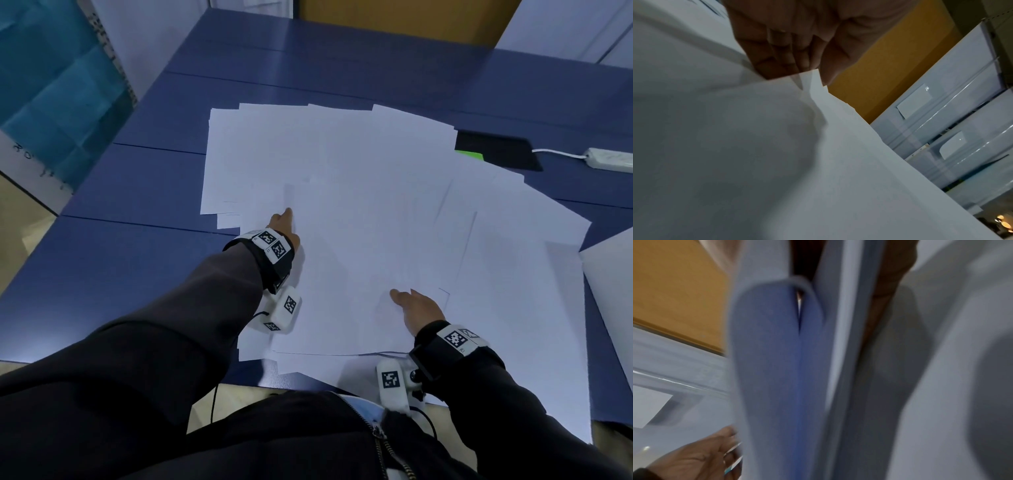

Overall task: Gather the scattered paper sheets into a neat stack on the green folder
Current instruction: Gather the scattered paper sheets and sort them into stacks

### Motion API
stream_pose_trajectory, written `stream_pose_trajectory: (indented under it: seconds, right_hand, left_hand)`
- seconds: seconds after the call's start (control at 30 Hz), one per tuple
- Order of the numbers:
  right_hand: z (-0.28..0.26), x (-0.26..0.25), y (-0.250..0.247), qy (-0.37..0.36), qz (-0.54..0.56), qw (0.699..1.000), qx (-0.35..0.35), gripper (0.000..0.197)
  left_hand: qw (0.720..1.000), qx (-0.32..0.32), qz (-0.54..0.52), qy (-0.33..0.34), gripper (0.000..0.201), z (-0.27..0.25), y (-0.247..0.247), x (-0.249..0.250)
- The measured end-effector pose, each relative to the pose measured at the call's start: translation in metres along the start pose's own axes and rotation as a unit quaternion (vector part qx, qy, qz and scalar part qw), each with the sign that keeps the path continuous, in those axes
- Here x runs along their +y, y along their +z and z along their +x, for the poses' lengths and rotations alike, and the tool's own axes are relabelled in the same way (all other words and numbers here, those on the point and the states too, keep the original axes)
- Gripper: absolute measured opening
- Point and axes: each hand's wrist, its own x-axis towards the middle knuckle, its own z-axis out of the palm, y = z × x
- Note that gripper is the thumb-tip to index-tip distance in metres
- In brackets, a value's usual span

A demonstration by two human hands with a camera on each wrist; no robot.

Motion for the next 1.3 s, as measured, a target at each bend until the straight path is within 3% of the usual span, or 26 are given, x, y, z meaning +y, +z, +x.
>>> stream_pose_trajectory:
  seconds: [0.17,0.23,0.33,0.4,0.5,0.57,0.63,0.7,0.77,0.83,0.97,1.17,1.3]
  right_hand:
    - [-0.002,-0.001,0.002,-0.015,-0.004,1.0,-0.014,0.051]
    - [-0.004,0.001,0.003,-0.034,-0.003,0.999,-0.016,0.038]
    - [-0.013,0.003,0.003,-0.076,0.035,0.996,-0.019,0.017]
    - [-0.016,0.008,0.003,-0.098,0.062,0.993,-0.024,0.013]
    - [-0.02,0.008,0.003,-0.137,0.093,0.985,-0.041,0.021]
    - [-0.021,0.002,0.005,-0.168,0.1,0.98,-0.035,0.024]
    - [-0.026,-0.008,0.006,-0.207,0.097,0.973,-0.027,0.025]
    - [-0.028,-0.018,0.005,-0.238,0.105,0.966,-0.009,0.024]
    - [-0.031,-0.028,0.003,-0.26,0.118,0.958,0.011,0.016]
    - [-0.033,-0.039,0.001,-0.277,0.135,0.951,0.023,0.01]
    - [-0.039,-0.059,-0.004,-0.305,0.151,0.94,0.027,0.015]
    - [-0.046,-0.074,-0.004,-0.32,0.201,0.924,0.056,0.018]
    - [-0.054,-0.082,-0.006,-0.345,0.226,0.909,0.064,0.021]
  left_hand:
    - [0.999,-0.033,-0.003,0.033,0.076,-0.002,0.002,-0.009]
    - [0.998,-0.029,-0.023,0.043,0.075,-0.001,0.003,-0.011]
    - [0.99,-0.009,-0.132,0.055,0.041,-0.002,0.003,-0.019]
    - [0.982,-0.008,-0.182,0.041,0.037,-0.005,0.002,-0.024]
    - [0.981,0.001,-0.193,0.0,0.053,-0.011,-0.001,-0.028]
    - [0.978,0.018,-0.208,0.017,0.038,-0.016,-0.004,-0.027]
    - [0.957,0.033,-0.283,0.051,0.024,-0.023,-0.013,-0.024]
    - [0.917,0.063,-0.382,0.09,0.013,-0.036,-0.023,-0.018]
    - [0.861,0.065,-0.484,0.139,0.016,-0.05,-0.032,-0.01]
    - [0.822,0.066,-0.536,0.179,0.033,-0.061,-0.039,-0.002]
    - [0.784,0.093,-0.572,0.222,0.035,-0.075,-0.051,0.008]
    - [0.772,0.086,-0.584,0.235,0.038,-0.093,-0.052,0.022]
    - [0.747,0.084,-0.619,0.226,0.042,-0.1,-0.057,0.028]
